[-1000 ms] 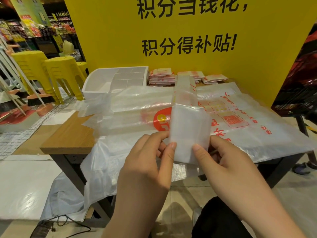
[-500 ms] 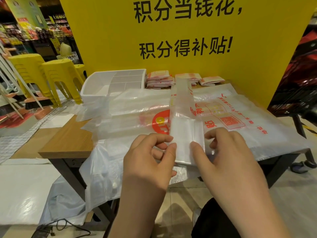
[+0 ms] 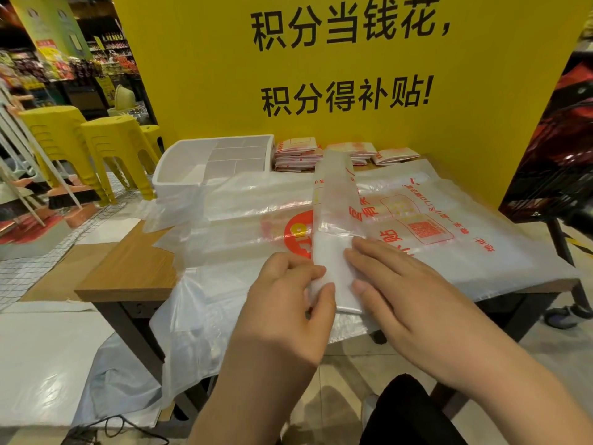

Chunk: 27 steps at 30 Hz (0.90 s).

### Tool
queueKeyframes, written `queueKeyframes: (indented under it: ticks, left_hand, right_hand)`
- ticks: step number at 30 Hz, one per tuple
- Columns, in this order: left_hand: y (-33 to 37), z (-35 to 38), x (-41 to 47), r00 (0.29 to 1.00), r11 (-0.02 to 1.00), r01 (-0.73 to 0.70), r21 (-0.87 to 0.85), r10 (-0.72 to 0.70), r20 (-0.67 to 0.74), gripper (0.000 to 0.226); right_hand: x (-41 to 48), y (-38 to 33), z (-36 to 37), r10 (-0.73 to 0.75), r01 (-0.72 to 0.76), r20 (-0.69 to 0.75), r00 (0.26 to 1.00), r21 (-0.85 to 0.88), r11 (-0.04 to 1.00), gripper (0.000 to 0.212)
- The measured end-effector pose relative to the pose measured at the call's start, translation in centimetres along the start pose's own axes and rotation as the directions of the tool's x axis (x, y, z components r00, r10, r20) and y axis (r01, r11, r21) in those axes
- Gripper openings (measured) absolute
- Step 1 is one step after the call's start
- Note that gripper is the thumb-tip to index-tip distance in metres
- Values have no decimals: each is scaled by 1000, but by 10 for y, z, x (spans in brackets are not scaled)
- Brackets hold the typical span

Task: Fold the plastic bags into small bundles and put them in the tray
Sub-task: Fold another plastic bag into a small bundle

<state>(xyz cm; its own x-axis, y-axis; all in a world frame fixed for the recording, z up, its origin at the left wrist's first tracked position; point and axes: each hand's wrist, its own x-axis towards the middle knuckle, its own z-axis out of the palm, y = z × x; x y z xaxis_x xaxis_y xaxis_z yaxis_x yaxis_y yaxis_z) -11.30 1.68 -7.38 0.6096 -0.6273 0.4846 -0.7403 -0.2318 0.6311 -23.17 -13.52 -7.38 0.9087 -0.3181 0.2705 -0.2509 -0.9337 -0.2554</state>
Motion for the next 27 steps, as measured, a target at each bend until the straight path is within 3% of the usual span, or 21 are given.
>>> queueKeyframes:
  ticks: [3,6,8,12,17,27]
  left_hand:
    - [-9,-11,12,984,970,-118,213,85,157,42]
    - [-13,-18,30,924,886,-270,377,129,360,56]
    - [-18,-19,40,873,862,-317,395,103,476,64]
    - [-32,-21,49,816,870,-337,359,80,572,75]
    - [-42,-18,49,807,858,-376,350,117,579,79]
    - [-47,-13,51,849,848,-385,364,170,501,70]
  right_hand:
    - [5,6,-3,-10,9,28,1000,6,1000,65]
    - [11,9,-5,-26,27,62,998,-5,1000,66]
    - [16,11,-7,-32,33,84,996,-18,999,67]
    - [20,18,-9,-52,60,160,986,-49,997,77]
    - [23,26,-8,-87,122,217,972,-152,981,82]
    - [25,40,-1,-179,198,104,978,-228,953,65]
